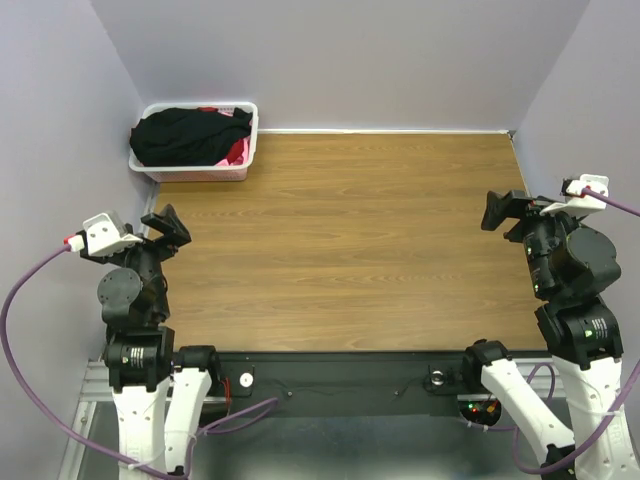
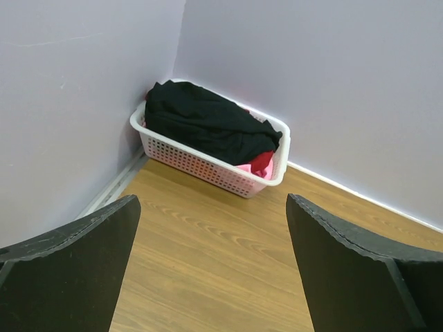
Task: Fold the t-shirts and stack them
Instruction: Grab the tshirt from the pile
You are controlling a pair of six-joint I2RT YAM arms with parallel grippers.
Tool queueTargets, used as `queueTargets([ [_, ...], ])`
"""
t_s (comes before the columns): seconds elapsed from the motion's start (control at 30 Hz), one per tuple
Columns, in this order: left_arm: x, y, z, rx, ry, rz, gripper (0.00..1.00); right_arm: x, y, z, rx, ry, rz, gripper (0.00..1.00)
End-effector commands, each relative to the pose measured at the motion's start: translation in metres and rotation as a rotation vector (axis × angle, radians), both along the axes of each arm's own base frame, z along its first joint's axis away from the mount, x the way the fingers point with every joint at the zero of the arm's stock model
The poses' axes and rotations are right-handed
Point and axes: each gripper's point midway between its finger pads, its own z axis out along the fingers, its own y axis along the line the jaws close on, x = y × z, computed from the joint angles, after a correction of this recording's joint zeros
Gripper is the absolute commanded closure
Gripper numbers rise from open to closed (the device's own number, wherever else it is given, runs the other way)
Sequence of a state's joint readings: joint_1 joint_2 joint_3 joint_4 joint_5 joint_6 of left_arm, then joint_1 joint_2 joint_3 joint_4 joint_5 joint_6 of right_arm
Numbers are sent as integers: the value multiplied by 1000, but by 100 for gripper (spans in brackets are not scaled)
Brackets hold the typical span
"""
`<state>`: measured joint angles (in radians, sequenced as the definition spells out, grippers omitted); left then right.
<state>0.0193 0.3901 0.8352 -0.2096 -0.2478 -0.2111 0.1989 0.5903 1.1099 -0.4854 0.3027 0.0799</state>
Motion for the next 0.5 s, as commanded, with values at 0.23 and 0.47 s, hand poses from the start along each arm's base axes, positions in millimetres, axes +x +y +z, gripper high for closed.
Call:
queueTargets([
  [0.23, 82, -10, -22, -114, 129, -42, 2, 23, 40, -28, 154, 57, 159, 0],
  [0.47, 163, -3, -49, -107, 334, -4, 2, 27, 61, -58, 152, 142, 266, 0],
])
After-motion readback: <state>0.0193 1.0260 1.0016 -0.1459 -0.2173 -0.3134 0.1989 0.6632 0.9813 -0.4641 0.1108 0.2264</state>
